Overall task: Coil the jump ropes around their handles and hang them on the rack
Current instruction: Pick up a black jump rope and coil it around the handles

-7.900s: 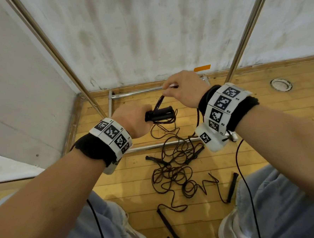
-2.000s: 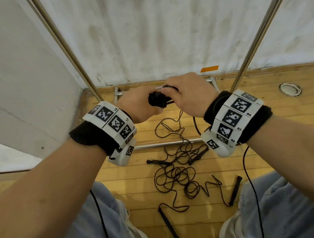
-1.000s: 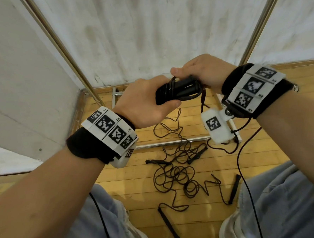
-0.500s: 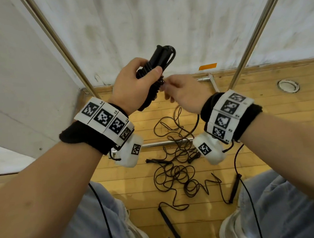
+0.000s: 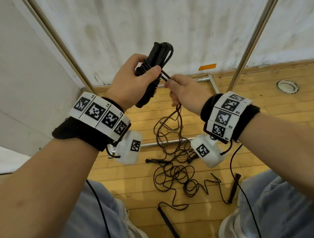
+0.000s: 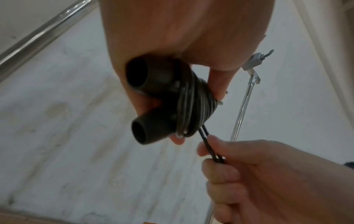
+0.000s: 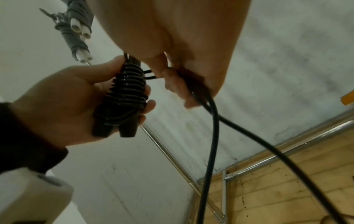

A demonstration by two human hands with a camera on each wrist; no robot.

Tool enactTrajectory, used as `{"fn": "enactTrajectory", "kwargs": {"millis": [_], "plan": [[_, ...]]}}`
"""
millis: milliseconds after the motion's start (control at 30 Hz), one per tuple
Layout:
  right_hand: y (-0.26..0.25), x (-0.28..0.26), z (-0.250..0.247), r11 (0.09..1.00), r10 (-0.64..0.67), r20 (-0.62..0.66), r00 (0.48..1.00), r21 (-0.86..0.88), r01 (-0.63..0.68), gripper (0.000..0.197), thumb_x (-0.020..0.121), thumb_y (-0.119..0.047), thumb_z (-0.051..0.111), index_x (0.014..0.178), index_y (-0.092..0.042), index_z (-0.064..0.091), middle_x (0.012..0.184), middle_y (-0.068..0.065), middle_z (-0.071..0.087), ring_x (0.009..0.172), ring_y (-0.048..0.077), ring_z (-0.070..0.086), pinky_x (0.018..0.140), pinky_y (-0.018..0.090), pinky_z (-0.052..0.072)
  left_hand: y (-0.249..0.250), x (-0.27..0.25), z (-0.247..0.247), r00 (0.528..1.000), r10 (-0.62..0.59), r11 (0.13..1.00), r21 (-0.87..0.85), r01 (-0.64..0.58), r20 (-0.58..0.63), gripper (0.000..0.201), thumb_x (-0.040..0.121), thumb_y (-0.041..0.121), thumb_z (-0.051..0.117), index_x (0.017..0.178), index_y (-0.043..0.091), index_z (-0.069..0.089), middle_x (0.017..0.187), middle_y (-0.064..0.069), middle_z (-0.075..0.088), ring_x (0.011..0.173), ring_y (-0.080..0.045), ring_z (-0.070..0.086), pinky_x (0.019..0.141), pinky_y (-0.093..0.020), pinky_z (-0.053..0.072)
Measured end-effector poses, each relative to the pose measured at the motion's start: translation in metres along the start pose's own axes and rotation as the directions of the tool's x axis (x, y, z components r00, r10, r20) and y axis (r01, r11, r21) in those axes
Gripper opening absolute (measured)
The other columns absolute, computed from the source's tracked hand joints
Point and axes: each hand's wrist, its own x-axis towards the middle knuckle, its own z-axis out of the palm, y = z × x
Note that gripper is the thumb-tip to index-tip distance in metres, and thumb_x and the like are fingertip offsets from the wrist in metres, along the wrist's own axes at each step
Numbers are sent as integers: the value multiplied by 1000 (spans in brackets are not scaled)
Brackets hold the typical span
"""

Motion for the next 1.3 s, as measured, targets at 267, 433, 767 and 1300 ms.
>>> {"fn": "enactTrajectory", "kwargs": {"millis": [267,433,767,1300], "plan": [[3,-4,1,960,-106,-22,994,-262,97,40,100,-37,35,69,-14,47,58,-5,39,56,15,40,58,29,37,-22,6,-4,977,173,852,516,-86,-122,41,89,39,60,124,23,47,86,4,60,77,-21,60,70,-32,49],[0,-6,-1,892,-92,29,995,-441,96,30,98,-30,43,82,-12,61,58,-7,45,52,9,42,51,24,31,-38,13,-6,981,173,701,711,-57,-91,47,89,40,61,130,23,45,104,-5,67,90,-29,63,75,-37,50],[-5,-16,1,801,-116,179,977,-565,199,25,98,-28,42,75,-25,47,63,-8,46,54,7,42,46,16,28,-52,21,-3,999,-37,572,820,-4,31,26,84,45,62,99,30,46,73,12,48,71,-19,53,58,-30,38],[-4,-3,-14,807,-279,-106,954,-565,174,34,95,-40,47,71,-17,56,60,-9,48,56,5,44,50,10,34,-37,-2,23,969,72,595,770,-231,235,52,82,56,56,130,42,40,79,19,58,63,-5,50,48,-18,30]]}}
